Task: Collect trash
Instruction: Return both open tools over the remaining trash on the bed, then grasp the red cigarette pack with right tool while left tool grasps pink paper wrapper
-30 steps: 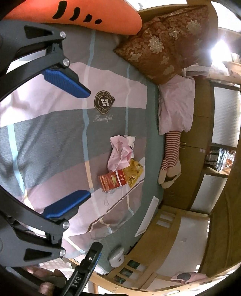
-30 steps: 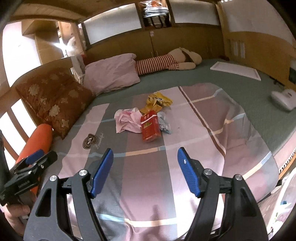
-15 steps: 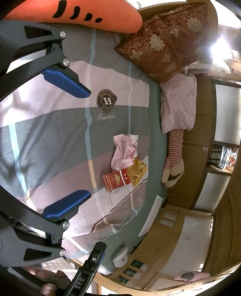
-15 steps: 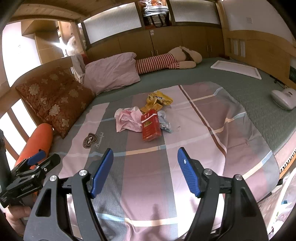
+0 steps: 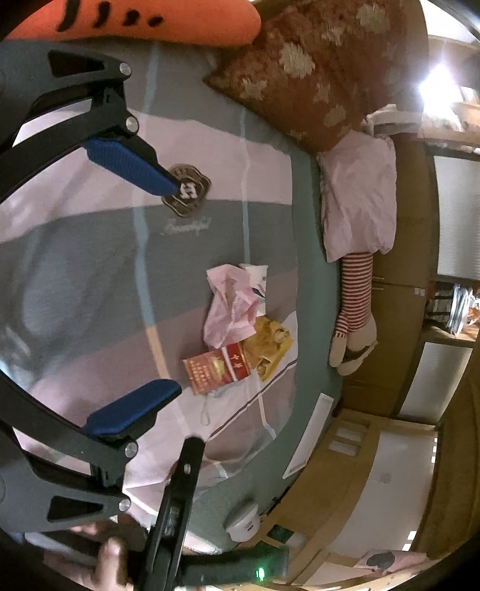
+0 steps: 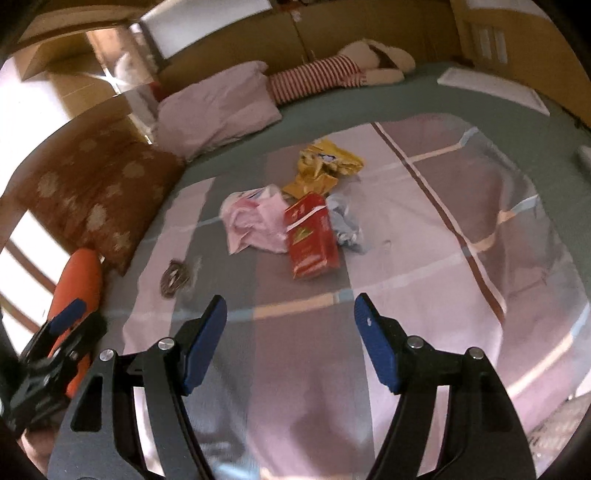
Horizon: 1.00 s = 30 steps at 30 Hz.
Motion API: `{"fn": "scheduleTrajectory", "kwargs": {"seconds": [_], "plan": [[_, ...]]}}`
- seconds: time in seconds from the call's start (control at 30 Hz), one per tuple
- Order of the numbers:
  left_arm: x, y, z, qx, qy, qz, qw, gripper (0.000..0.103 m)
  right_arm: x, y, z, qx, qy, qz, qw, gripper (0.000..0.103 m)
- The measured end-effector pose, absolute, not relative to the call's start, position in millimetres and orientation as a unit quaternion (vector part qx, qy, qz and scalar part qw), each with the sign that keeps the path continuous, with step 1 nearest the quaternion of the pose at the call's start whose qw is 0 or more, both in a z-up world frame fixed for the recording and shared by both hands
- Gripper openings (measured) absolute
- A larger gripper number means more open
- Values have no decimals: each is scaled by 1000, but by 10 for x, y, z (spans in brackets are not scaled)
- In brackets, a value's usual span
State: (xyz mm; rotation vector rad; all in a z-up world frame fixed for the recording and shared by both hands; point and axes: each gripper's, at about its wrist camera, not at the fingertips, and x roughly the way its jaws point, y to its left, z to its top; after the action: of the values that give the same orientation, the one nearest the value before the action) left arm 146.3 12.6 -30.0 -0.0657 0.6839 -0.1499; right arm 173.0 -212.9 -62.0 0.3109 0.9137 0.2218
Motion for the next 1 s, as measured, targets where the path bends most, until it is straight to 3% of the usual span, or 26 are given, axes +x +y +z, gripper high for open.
{"fn": "scheduleTrajectory", "kwargs": {"seconds": [0.07,0.3,0.4,0.47,0.63,0.7,0.73,0.83,0.93,1.0], "plan": [[1639,109,-349,-32,341,-80,936,99,1973,-2149,-807,169,458,105,867,63],[2241,53,-642,-30,361,-94,927,99,2536,-2278,-1319,230,491,102,834,60],[2472,26,-796,-31,372,-92,923,99,2656,-2251,-1421,244,501,119,822,48],[2618,2,-903,-37,382,-91,919,99,2699,-2208,-1454,241,507,127,818,37],[2971,-15,-1087,-100,406,-83,905,99,2667,-2198,-1242,252,493,138,821,33],[3091,-30,-1148,-137,415,-78,896,96,2582,-2246,-1009,255,468,131,836,31],[3127,-53,-1172,-148,420,-80,892,92,2531,-2281,-892,254,453,126,845,24],[3278,-127,-1297,-175,447,-82,873,81,2425,-2348,-661,246,419,120,866,23],[3373,-180,-1389,-200,462,-81,860,80,2434,-2370,-712,242,438,118,858,23],[3433,-194,-1445,-216,468,-76,854,73,2457,-2377,-785,243,454,117,849,23]]}}
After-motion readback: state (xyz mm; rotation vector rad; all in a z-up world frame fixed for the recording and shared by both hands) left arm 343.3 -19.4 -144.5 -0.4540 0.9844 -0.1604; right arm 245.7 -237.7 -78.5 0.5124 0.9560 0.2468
